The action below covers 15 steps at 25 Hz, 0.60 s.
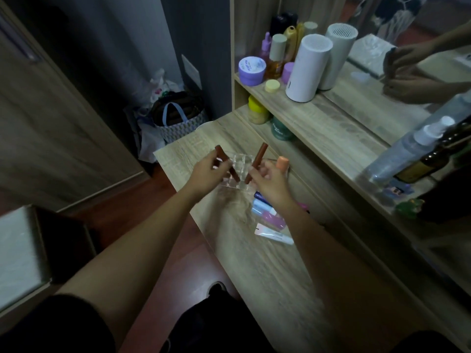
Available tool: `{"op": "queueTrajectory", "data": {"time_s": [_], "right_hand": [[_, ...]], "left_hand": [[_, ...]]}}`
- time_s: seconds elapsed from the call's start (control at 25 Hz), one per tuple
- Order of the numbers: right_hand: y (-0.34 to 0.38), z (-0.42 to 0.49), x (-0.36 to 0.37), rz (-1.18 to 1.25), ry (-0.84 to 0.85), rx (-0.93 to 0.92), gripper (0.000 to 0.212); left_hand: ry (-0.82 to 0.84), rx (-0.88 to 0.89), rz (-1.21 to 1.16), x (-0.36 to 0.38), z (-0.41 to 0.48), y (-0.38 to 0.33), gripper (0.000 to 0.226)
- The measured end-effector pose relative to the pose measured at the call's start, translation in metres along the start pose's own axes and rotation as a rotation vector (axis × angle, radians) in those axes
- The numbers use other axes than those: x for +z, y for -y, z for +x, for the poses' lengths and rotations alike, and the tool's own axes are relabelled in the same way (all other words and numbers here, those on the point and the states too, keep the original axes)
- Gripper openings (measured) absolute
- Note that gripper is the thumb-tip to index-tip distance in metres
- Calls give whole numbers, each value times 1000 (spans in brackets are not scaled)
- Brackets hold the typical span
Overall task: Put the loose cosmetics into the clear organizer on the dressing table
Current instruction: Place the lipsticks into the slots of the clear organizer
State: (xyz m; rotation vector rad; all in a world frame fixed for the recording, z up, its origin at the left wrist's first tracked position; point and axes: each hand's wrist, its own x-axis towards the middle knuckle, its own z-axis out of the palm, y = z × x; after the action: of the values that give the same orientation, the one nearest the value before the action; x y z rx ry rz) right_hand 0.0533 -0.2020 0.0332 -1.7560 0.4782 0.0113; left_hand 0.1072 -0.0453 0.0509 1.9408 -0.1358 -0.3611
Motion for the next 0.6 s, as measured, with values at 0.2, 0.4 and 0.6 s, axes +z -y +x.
{"op": "queueTrajectory", "data": {"time_s": [0.2, 0.4, 0.6], "right_hand": [[5, 28, 3, -159, -167, -70, 20], [-2, 47, 12, -291, -212, -86, 23], [-7, 60, 23, -346, -117, -68, 22]], "left_hand": [[-110, 72, 158, -3, 36, -11, 21], [-104, 172, 296, 3, 58, -7, 24], [28, 246, 446, 8, 74, 3, 20]]}}
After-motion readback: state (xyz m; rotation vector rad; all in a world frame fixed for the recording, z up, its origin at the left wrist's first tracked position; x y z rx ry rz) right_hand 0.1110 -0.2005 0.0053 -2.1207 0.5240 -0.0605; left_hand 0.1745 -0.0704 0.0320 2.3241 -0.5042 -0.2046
